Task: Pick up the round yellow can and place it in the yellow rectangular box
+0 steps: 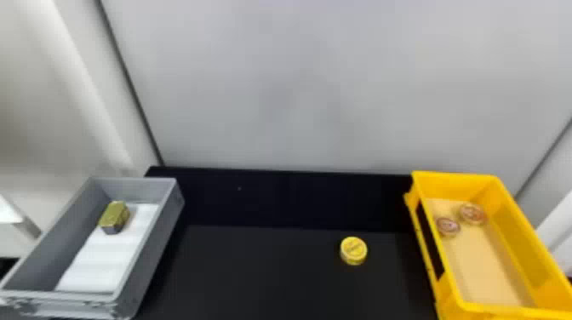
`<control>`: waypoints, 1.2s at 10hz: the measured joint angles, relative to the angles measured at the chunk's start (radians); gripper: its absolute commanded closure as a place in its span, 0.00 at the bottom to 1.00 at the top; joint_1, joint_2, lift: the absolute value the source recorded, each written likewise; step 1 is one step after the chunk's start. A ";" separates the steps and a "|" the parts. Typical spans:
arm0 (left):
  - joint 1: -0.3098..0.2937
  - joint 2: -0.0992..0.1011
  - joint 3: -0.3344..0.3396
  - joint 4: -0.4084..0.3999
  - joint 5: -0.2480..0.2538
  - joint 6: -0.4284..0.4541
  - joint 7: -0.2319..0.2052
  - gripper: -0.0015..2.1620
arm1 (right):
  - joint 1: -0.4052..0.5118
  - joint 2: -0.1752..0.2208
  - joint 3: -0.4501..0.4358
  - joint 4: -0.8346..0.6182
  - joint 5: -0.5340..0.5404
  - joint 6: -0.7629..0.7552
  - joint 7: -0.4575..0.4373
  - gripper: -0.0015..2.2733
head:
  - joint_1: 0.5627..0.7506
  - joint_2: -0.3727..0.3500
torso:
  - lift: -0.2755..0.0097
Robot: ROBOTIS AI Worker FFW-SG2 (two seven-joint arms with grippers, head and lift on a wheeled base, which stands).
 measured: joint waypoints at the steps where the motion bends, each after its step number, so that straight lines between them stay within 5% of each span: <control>1: 0.000 0.000 0.000 0.000 0.000 0.000 0.000 0.07 | 0.000 0.000 0.000 -0.001 -0.004 0.007 -0.001 0.03 | 0.53 0.59 | 0.93; 7: 0.003 -0.005 -0.003 0.004 0.000 -0.003 0.001 0.07 | 0.007 0.008 -0.006 -0.002 -0.081 0.063 -0.045 0.03 | 0.53 0.59 | 0.93; 9: 0.006 -0.008 -0.004 0.005 0.001 -0.007 0.002 0.07 | 0.015 0.058 -0.070 -0.005 -0.265 0.207 -0.061 0.04 | 0.53 0.59 | 0.93; 12: 0.002 -0.013 -0.014 0.007 0.002 -0.009 0.002 0.07 | 0.028 0.157 -0.172 0.011 -0.443 0.511 0.050 0.04 | 0.53 0.59 | 0.93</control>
